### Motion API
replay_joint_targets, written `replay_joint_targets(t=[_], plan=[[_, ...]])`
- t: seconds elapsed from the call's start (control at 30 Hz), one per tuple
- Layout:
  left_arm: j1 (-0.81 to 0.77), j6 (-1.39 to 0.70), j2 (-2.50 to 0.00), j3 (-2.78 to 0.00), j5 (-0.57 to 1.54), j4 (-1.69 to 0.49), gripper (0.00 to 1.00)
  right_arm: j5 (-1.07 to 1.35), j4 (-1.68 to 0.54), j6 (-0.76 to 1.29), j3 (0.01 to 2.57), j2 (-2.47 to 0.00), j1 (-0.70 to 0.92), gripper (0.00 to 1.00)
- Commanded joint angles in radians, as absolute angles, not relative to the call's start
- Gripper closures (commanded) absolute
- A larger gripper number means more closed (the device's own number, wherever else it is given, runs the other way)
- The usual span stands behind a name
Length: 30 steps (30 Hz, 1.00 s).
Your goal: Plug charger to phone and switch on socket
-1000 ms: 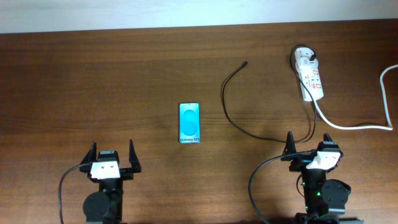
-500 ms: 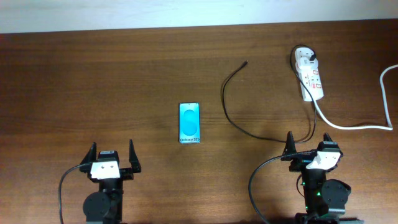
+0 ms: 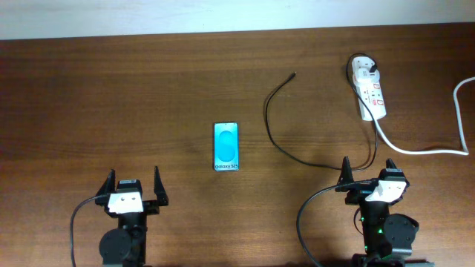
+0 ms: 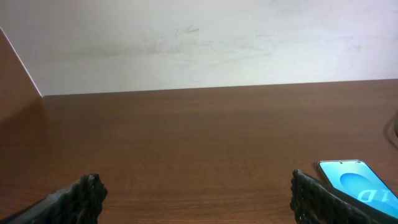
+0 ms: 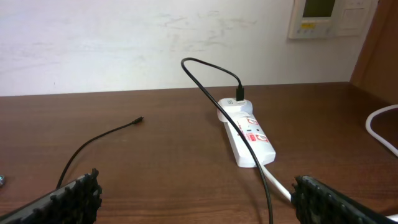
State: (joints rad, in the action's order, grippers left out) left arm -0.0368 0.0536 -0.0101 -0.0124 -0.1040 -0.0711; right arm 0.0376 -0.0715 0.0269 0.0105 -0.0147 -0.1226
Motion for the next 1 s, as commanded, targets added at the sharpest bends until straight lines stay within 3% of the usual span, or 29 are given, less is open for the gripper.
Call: replay_joint_targets(t=[0.0, 0.97], plan=[[-0.03, 0.07, -0.005, -0.009, -0.093, -0.076, 0.01, 0.029, -0.077, 0.035, 0.006, -0.006, -0.118, 0.02], [-0.03, 0.069, -0.005, -0.009, -0.093, -0.065, 0.01, 0.029, -0.077, 0.035, 0.006, -0.006, -0.118, 0.02]])
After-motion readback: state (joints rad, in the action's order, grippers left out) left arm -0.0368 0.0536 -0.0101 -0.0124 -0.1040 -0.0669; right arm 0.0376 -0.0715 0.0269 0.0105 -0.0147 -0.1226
